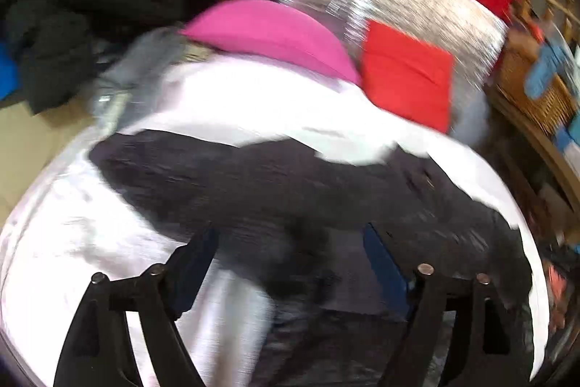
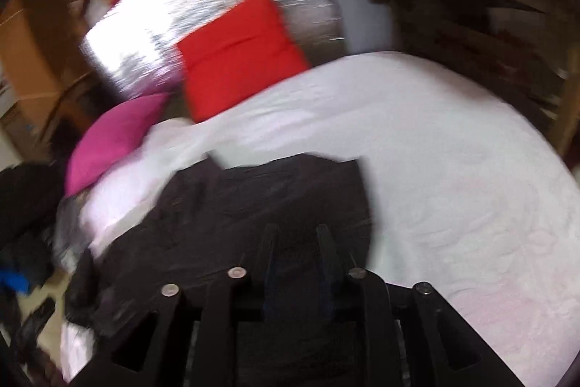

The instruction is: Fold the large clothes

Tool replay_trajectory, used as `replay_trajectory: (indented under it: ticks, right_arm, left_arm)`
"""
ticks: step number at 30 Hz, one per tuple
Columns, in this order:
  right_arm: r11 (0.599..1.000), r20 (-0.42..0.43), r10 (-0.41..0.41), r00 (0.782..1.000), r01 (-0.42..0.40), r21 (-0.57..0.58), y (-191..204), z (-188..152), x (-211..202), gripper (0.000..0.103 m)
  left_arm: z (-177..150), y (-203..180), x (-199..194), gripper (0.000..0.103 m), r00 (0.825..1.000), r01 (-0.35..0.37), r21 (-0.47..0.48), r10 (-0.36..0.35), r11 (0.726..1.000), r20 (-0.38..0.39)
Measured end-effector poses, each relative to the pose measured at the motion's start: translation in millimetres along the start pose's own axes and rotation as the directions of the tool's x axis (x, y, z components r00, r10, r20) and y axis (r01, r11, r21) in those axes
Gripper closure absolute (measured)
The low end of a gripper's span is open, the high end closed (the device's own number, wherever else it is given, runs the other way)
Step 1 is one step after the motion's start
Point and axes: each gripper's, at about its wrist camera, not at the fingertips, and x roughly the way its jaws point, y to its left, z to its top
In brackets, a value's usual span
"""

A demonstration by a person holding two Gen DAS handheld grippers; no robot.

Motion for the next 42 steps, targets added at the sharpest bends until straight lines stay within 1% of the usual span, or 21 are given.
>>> replay_trajectory:
  ticks: [1,2,3,5,8,9,10,11,12,13,15,17,20,26,28,29,30,34,36,38,42]
  right_arm:
    - [0.999,-0.007,0.033,0.999,-0.033,-0.013,9.6,-3.1,1.4,0.039]
    - [0.996,-0.021,0.083,0.996,-0.083,-0.024,21.0,-8.0,3.5,0.025]
    - [0.993,-0.023,0.116,0.993,-0.117,-0.026,27.1,-12.2,4.1,0.016]
    - [0.978,-0.018,0.206,0.978,-0.206,-0.038,43.8,-24.2,4.4,0.016]
    - [0.977,-0.089,0.201,0.975,-0.207,-0.057,63.4,-36.6,22.2,0.018]
    - [0.979,-0.107,0.191,0.976,-0.198,-0.056,65.8,-41.5,28.9,0.026]
    - [0.982,-0.134,0.166,0.977,-0.176,-0.065,67.8,-46.4,35.8,0.042]
    - [0.985,-0.17,0.134,0.976,-0.149,-0.084,70.7,-50.3,44.8,0.05]
    - [0.987,-0.22,0.09,0.971,-0.116,-0.108,73.8,-54.5,58.6,0.06]
    - [0.988,-0.266,0.048,0.963,-0.084,-0.127,71.5,-60.6,69.5,0.063]
    - [0.987,-0.304,-0.006,0.953,-0.044,-0.157,72.6,-68.5,85.1,0.064]
    - [0.983,-0.291,-0.007,0.957,-0.047,-0.177,74.3,-66.4,81.6,0.064]
    - [0.984,-0.261,0.061,0.963,-0.102,-0.148,73.1,-58.4,69.5,0.064]
    - [0.977,-0.18,0.103,0.978,-0.133,-0.164,75.4,-50.5,54.8,0.063]
    - [0.978,-0.163,0.109,0.981,-0.135,-0.16,79.4,-45.9,53.1,0.063]
    - [0.977,-0.153,0.113,0.982,-0.138,-0.16,79.7,-45.2,52.0,0.063]
    - [0.977,-0.145,0.113,0.983,-0.136,-0.165,80.0,-45.3,48.8,0.063]
    - [0.975,-0.14,0.094,0.986,-0.119,-0.185,80.1,-45.3,49.0,0.063]
    - [0.977,-0.144,0.086,0.986,-0.112,-0.181,78.2,-44.7,52.0,0.063]
    - [0.979,-0.142,0.084,0.986,-0.108,-0.172,75.7,-43.1,53.1,0.063]
    - [0.983,-0.119,0.085,0.989,-0.103,-0.153,72.6,-38.3,46.9,0.063]
  left_arm:
    - [1.2,13.8,0.5,0.02,1.0,-0.021,-0.03,0.021,0.999,0.006]
    - [2.6,29.0,1.6,0.02,0.999,-0.042,-0.065,0.042,0.997,0.003]
    - [3.5,40.9,4.0,0.02,0.998,-0.06,-0.099,0.06,0.993,-0.005]
    - [4.5,72.2,9.5,0.02,0.996,-0.094,-0.2,0.09,0.975,-0.027]
    - [4.3,106.9,23.1,0.02,0.993,-0.115,-0.33,0.099,0.937,-0.065]
    - [2.9,112.8,26.3,0.02,0.993,-0.115,-0.358,0.096,0.927,-0.072]
    - [3.2,124.0,33.0,0.02,0.994,-0.103,-0.408,0.076,0.907,-0.081]
    - [0.4,132.2,33.1,0.02,0.995,-0.092,-0.433,0.062,0.897,-0.083]
    - [0.8,142.2,40.5,0.02,0.996,-0.066,-0.482,0.029,0.874,-0.085]
    - [0.4,149.0,46.0,0.02,0.996,-0.057,-0.513,0.015,0.856,-0.085]
    - [-0.7,162.5,58.5,0.02,0.996,-0.054,-0.565,0.006,0.823,-0.085]
    - [0.1,171.5,67.8,0.021,0.996,-0.056,-0.601,0.005,0.797,-0.086]
    - [2.7,181.1,81.4,0.021,0.997,-0.056,-0.625,0.006,0.779,-0.081]
    - [8.4,187.3,110.2,0.023,0.994,-0.082,-0.616,0.02,0.783,-0.106]
    - [9.6,190.1,118.3,0.035,0.993,-0.082,-0.616,0.013,0.783,-0.115]
    - [10.2,191.4,124.6,0.047,0.992,-0.08,-0.618,0.005,0.782,-0.123]
    - [10.4,191.8,129.8,0.055,0.991,-0.086,-0.615,0.003,0.784,-0.135]
    - [9.1,195.0,142.9,0.071,0.988,-0.115,-0.605,0.024,0.788,-0.155]
    - [10.4,194.2,141.2,0.085,0.988,-0.121,-0.598,0.036,0.792,-0.152]
    - [13.9,191.4,135.3,0.09,0.99,-0.121,-0.593,0.049,0.796,-0.135]
    - [35.4,159.5,97.5,0.096,0.993,-0.118,-0.491,0.114,0.863,-0.04]
